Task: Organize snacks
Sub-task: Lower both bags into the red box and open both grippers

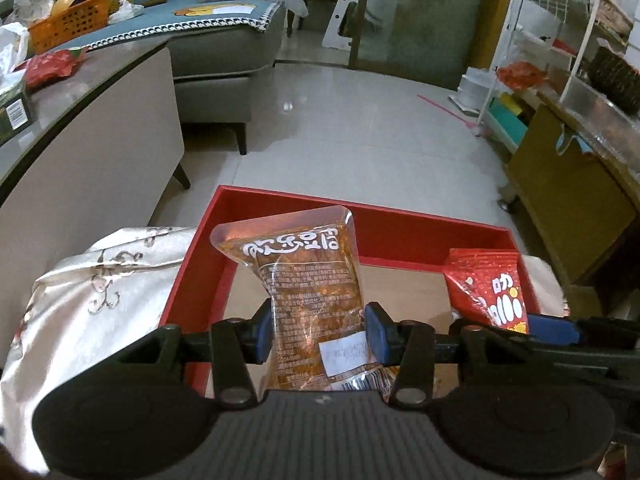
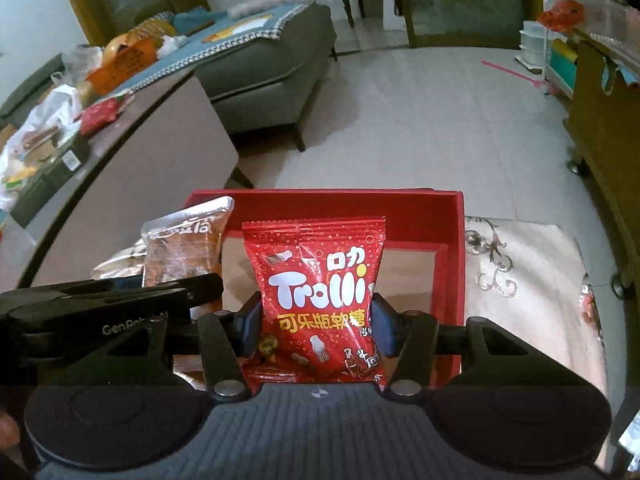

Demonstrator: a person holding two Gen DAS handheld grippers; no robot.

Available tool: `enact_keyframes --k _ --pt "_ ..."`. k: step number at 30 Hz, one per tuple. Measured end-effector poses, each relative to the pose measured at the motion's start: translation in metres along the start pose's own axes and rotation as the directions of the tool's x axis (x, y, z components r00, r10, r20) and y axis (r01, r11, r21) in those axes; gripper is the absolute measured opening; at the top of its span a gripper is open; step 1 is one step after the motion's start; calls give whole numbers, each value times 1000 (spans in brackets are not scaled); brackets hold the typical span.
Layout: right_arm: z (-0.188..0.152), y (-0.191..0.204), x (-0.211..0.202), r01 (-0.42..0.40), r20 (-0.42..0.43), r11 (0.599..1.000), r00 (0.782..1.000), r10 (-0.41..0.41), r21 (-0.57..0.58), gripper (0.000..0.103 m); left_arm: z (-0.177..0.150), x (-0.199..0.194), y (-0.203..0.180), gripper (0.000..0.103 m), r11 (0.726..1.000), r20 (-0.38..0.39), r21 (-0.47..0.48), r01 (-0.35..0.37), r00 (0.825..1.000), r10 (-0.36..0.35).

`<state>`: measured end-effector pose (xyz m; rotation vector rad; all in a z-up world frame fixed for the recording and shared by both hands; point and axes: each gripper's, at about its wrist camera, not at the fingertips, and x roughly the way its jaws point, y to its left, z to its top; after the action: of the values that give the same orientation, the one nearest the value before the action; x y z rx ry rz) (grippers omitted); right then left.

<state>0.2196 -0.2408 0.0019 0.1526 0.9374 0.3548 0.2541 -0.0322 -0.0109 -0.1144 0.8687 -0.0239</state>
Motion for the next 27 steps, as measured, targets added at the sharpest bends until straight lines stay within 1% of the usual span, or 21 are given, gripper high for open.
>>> enact_keyframes --k 7,14,16,19,23,24,25,26,27 --pt "3 -3 23 30 -33 999 999 -30 -13 61 2 20 -3 40 999 -11 26 -32 999 32" --pt "0 -5 46 65 -77 997 995 -67 -30 62 -5 42 -5 39 997 -55 46 -60 997 62" --pt "0 0 50 97 -77 993 992 -102 -71 62 -7 46 -5 39 996 -66 53 -72 995 75" --pt "0 2 49 101 -76 992 991 -107 -74 63 -10 49 -2 39 996 -81 50 -80 993 84" --pt "-3 9 52 127 -83 985 987 -137 -117 66 -13 49 0 40 994 -96 58 -88 991 93" --pt "-4 11 53 133 -85 983 986 -144 -126 67 -14 49 1 40 994 -103 60 -89 990 95" --pt "-4 13 53 136 -86 982 985 -148 -132 68 -14 50 2 42 994 -112 60 -89 989 95" --pt "-5 12 53 135 -90 983 985 -147 -129 71 -15 50 2 42 995 -115 57 -87 989 93" --pt "-5 12 54 131 -99 983 985 -144 -128 72 -15 48 3 42 995 -117 51 -85 989 90"
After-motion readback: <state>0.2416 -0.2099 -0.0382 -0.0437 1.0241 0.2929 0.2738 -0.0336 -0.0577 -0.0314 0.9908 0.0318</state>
